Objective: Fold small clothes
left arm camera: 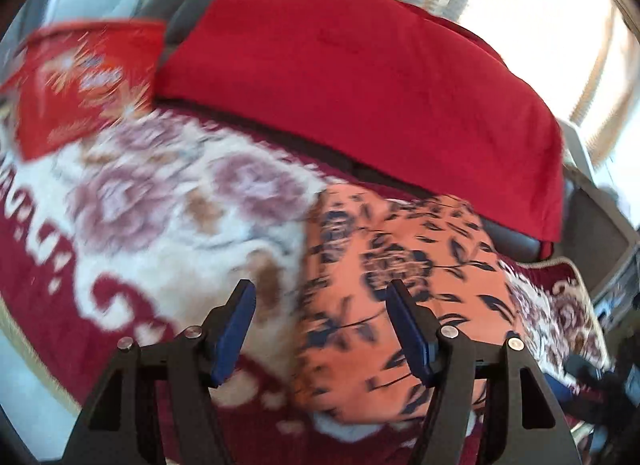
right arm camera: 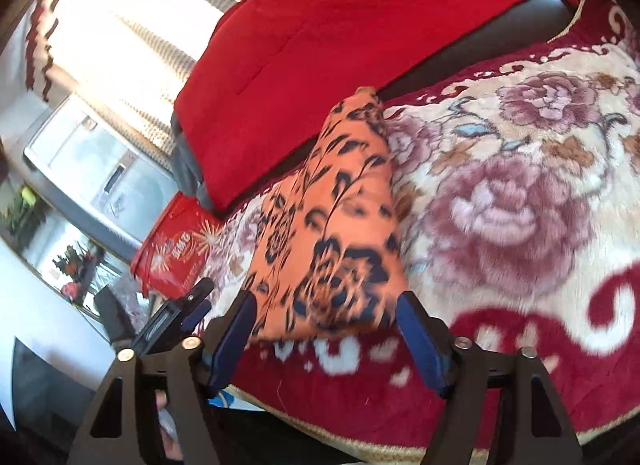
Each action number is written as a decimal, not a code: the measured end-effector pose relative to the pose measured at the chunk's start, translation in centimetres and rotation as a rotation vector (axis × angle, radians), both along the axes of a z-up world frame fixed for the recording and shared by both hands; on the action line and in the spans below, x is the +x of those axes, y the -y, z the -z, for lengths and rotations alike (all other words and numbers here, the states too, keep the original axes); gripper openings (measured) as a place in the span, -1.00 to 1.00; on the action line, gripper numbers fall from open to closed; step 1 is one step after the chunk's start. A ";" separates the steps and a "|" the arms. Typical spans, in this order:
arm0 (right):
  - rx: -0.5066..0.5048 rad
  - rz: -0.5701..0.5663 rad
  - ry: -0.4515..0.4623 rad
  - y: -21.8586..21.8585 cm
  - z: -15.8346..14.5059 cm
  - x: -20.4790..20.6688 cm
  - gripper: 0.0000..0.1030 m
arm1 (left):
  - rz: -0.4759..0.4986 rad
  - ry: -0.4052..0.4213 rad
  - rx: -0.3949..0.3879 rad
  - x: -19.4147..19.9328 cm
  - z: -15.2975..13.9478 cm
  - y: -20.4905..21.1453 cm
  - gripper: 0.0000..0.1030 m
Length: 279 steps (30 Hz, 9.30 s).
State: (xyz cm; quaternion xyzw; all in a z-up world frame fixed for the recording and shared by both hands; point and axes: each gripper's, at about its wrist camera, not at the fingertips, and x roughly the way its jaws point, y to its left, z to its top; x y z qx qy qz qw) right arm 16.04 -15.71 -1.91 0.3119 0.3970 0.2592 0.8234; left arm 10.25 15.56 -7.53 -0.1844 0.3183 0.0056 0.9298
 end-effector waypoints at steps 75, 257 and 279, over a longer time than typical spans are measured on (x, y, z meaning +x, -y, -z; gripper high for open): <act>-0.130 -0.039 -0.217 -4.4 2.5 7.0 0.34 | 0.137 -0.145 0.138 4.0 3.9 7.0 0.46; 0.127 0.094 -0.040 15.2 2.0 -6.7 0.70 | 0.206 -0.309 -0.090 13.7 2.7 11.4 0.34; -0.517 0.219 0.207 6.2 -3.7 -18.6 0.90 | 0.078 -0.083 0.330 -7.4 -4.8 14.2 0.75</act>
